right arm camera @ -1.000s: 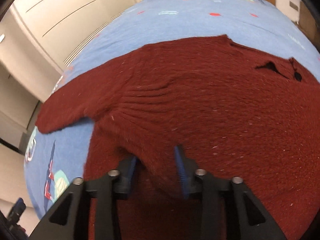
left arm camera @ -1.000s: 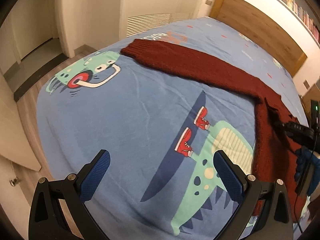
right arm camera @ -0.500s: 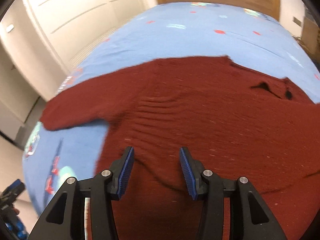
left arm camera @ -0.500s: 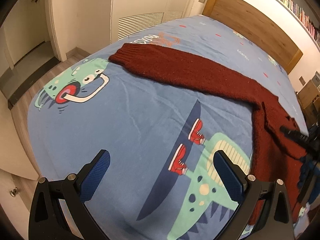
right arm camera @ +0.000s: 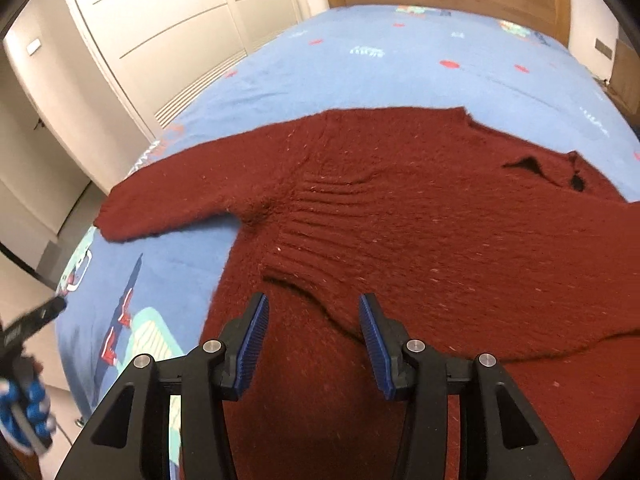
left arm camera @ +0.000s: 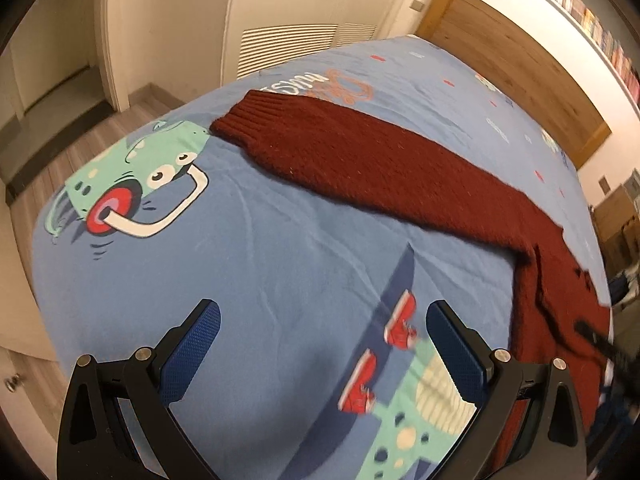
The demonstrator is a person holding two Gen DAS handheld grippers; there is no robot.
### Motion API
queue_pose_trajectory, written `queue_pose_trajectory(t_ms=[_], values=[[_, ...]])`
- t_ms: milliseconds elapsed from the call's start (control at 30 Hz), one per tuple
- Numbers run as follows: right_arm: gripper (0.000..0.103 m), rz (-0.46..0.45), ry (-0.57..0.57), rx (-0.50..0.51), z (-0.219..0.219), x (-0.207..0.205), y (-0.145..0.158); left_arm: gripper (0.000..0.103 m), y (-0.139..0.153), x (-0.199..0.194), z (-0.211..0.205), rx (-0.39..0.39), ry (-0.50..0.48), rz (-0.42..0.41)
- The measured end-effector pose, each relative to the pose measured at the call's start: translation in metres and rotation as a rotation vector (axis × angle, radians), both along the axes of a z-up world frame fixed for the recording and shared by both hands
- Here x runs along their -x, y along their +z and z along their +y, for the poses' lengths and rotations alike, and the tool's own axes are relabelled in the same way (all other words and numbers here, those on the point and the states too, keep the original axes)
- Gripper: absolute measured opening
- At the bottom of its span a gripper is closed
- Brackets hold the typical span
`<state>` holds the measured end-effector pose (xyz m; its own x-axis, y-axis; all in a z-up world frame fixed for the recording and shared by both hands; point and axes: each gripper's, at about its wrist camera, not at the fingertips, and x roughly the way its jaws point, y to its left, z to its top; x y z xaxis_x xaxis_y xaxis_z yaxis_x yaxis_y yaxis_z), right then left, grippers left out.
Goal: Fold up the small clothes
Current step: 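Lower the left gripper onto the other sleeve cuff and close on it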
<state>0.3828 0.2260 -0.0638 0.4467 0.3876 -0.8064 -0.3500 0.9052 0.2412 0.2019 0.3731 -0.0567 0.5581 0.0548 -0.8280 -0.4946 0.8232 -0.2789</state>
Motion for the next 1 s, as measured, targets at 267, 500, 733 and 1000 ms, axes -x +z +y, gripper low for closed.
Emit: queue_pose_trajectory(t_ms=[267,500,733,1000], values=[[0.049,0.0,-0.036,0.02,-0.038,0.024,0.003,0.096,-0.018,-0.035,0.065,0.207,0.101,-0.096],[0.049,-0.005,-0.113,0.003,-0.079,0.034,0.015,0.083,-0.056,-0.054,0.105,0.442,0.206,-0.181],[0.049,-0.028,-0.184,-0.014,-0.112,0.043,0.026,0.077,-0.067,-0.063,0.134,0.572,0.268,-0.329],[0.049,-0.024,-0.206,-0.028,-0.125,0.045,0.025,0.059,-0.077,-0.076,0.163,0.747,0.315,-0.513]])
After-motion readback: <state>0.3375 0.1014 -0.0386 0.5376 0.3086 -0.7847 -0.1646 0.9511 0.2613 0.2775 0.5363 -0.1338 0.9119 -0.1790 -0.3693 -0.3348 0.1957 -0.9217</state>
